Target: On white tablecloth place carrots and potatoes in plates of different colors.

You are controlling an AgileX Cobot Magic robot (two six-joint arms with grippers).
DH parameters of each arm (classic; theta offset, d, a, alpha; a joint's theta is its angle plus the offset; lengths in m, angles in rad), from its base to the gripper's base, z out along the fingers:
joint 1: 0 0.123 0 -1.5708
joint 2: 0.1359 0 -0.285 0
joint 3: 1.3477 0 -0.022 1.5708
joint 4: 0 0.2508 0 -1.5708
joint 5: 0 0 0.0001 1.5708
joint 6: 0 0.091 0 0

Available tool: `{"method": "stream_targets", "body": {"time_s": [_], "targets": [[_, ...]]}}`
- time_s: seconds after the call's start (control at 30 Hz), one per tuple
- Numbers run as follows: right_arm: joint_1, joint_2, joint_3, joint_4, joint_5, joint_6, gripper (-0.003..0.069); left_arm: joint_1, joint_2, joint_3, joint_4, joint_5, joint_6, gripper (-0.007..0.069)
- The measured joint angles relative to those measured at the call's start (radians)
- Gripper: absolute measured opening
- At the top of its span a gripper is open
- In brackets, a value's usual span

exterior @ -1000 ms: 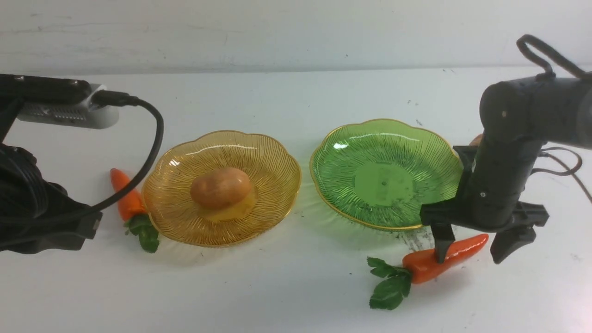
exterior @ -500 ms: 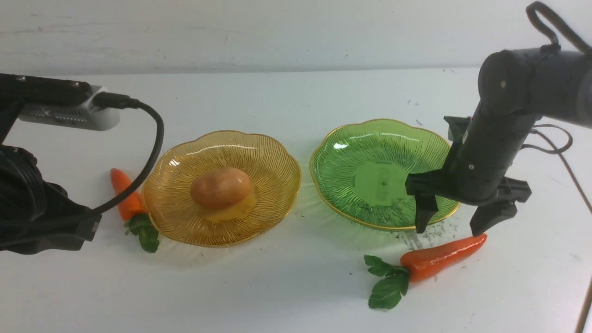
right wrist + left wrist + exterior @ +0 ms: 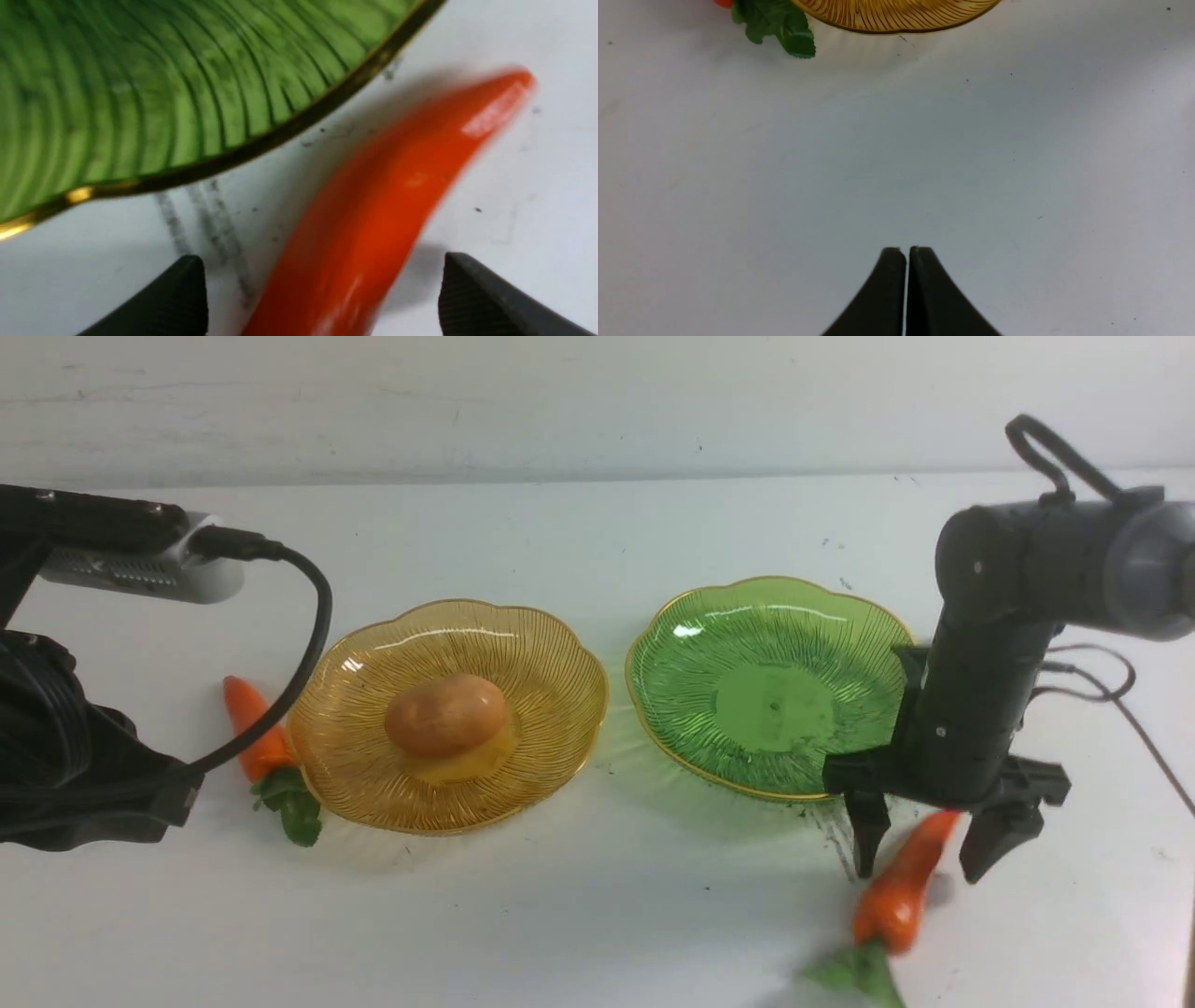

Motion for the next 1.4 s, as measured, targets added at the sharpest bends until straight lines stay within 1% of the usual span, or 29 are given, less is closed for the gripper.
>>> {"method": "stream_targets", "body": {"time_s": [0.03, 0.23, 0.27, 0.3, 0.33, 0.4, 0.53, 0.67, 0.77, 0.8, 0.9, 1.03, 1.07, 1.23, 1.4], "targets": [[0.0, -0.001, 0.001, -0.002, -0.001, -0.002, 0.0598, 0.0, 0.0, 0.0, 0.0, 0.0, 0.0, -0.0003], [0.0, -0.016, 0.026, -0.005, -0.014, -0.037, 0.0513, 0.0, -0.001, 0.0, -0.002, 0.001, 0.001, -0.0003], [0.0, -0.016, 0.026, -0.006, -0.011, -0.05, 0.0484, 0.0, -0.001, 0.0, -0.001, 0.001, 0.002, -0.0003], [0.0, -0.016, 0.026, -0.006, -0.009, -0.065, 0.043, 0.0, -0.001, 0.001, -0.001, 0.001, 0.002, -0.0003], [0.0, -0.016, 0.026, -0.006, -0.009, -0.069, 0.0408, 0.0, -0.001, 0.001, -0.001, 0.001, 0.002, -0.0003], [0.0, -0.02, 0.028, 0.001, -0.009, -0.09, 0.026, 0.0, -0.001, 0.001, -0.001, 0.001, 0.002, -0.0003], [0.0, -0.064, 0.041, 0.05, -0.028, -0.148, 0.0267, 0.0, -0.001, 0.001, -0.001, 0.001, 0.002, -0.0003], [0.0, -0.18, 0.037, 0.08, -0.02, -0.164, 0.0267, 0.0, -0.001, 0.001, -0.001, 0.001, 0.002, -0.0003], [0.0, -0.257, -0.043, 0.086, -0.01, -0.189, 0.0267, 0.0, -0.001, 0.001, -0.001, 0.001, 0.002, -0.0003], [0.0, -0.26, -0.111, 0.09, -0.009, -0.204, 0.0267, 0.0, -0.001, 0.001, -0.001, 0.001, 0.002, -0.0003], [0.0, -0.215, -0.271, 0.114, -0.008, -0.228, 0.0267, 0.0, -0.001, 0.001, -0.001, 0.001, 0.002, -0.0003], [0.001, -0.111, -0.425, 0.136, -0.009, -0.238, 0.0267, 0.0, -0.001, 0.001, -0.001, 0.001, 0.002, -0.0003], [0.001, -0.068, -0.48, 0.13, -0.005, -0.239, 0.0267, 0.0, -0.001, 0.001, -0.001, 0.001, 0.002, -0.0003], [0.001, 0.039, -0.597, 0.085, -0.009, -0.223, 0.0267, 0.0, -0.001, 0.001, 0.0, 0.001, 0.002, -0.0003], [0.001, 0.183, -0.711, 0.042, -0.078, -0.185, 0.0267, 0.0, -0.001, 0.001, 0.0, 0.001, 0.002, -0.0003]]}}
